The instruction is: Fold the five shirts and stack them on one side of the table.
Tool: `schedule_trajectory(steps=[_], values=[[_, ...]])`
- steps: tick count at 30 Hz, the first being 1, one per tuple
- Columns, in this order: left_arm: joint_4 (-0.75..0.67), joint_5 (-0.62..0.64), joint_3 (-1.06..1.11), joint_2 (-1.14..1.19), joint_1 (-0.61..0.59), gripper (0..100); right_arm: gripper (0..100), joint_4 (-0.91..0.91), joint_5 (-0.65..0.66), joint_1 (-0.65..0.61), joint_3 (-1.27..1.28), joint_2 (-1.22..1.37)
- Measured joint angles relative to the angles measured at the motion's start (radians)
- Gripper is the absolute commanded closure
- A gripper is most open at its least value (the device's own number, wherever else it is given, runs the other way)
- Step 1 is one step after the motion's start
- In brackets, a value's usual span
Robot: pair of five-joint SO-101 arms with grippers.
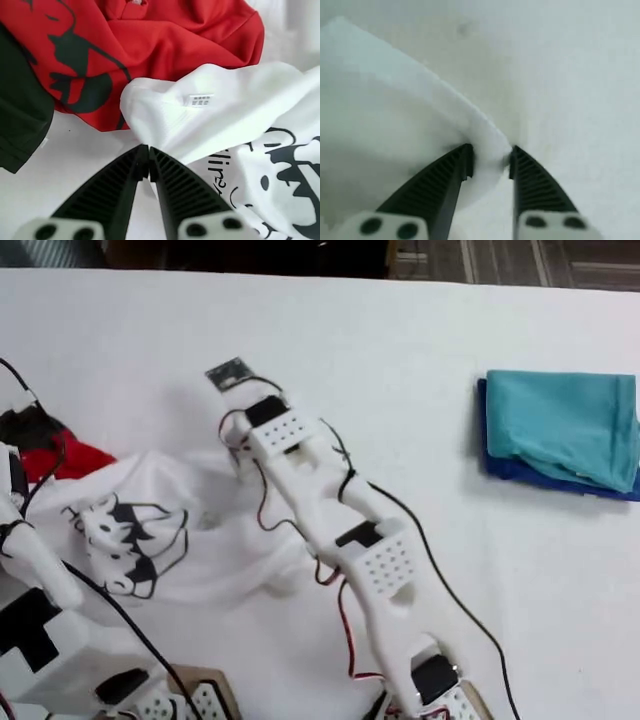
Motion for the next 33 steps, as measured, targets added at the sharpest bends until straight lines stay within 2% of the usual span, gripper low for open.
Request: schedule_trajectory(steps=[7, 12, 15, 19, 24, 28, 33], values=[[0.000, -0.034, 0.000, 0.000, 0.003, 97, 97.9, -0.002, 0.000, 0.055, 0.003, -0.017], [0.005, -0.064, 0.000, 0.000, 0.055, 97, 97.9, 0.011, 0.000, 0.124, 0.003, -0.115], [0.025, -0.064, 0.000, 0.000, 0.137, 97, 97.9, 0.032, 0.003, 0.183, 0.003, -0.226], [0.031, -0.058, -0.032, 0.000, 0.319, 97, 97.9, 0.035, 0.086, 0.273, 0.003, -0.381], [0.041, -0.018, -0.242, 0.000, 0.549, 97, 97.9, 0.014, 0.175, 0.427, 0.003, -0.548], [0.044, -0.011, -0.430, 0.000, 0.644, 97, 97.9, 0.008, 0.233, 0.555, 0.003, -0.689], [0.052, -0.009, -0.575, -0.002, 0.701, 97, 97.9, 0.005, 0.315, 0.635, 0.003, -0.867]])
